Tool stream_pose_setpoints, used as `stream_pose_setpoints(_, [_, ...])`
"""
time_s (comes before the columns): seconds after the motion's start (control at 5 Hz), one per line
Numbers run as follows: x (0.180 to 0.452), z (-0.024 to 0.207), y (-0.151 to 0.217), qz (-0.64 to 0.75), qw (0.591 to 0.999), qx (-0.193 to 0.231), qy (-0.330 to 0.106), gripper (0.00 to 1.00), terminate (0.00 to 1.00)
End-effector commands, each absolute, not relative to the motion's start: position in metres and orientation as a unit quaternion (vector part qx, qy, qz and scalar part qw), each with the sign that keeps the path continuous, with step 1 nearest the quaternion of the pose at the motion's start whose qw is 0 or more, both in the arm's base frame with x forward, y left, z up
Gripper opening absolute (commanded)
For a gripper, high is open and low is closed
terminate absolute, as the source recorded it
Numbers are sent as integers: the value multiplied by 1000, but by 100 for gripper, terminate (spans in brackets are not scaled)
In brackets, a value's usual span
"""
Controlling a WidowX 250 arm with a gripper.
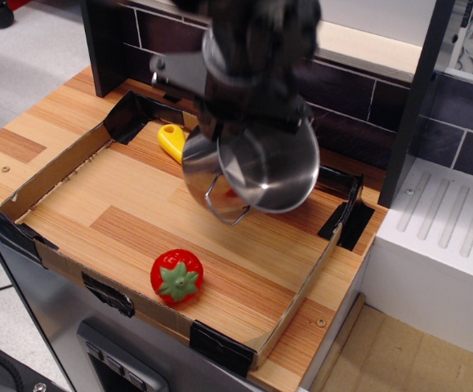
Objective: Topple metal pot
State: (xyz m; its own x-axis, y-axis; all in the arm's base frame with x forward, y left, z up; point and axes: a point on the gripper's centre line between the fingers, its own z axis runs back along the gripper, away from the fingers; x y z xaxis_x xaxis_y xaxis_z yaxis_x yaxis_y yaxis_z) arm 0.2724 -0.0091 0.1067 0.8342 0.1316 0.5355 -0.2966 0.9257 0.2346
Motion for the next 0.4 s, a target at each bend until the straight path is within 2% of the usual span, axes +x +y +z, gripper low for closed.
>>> stream_pose_setpoints(0.0, [271,74,-15,55,925,217,-307,0,0])
stream_pose_setpoints(0.2, [269,74,-27,72,938,189,-283,0,0])
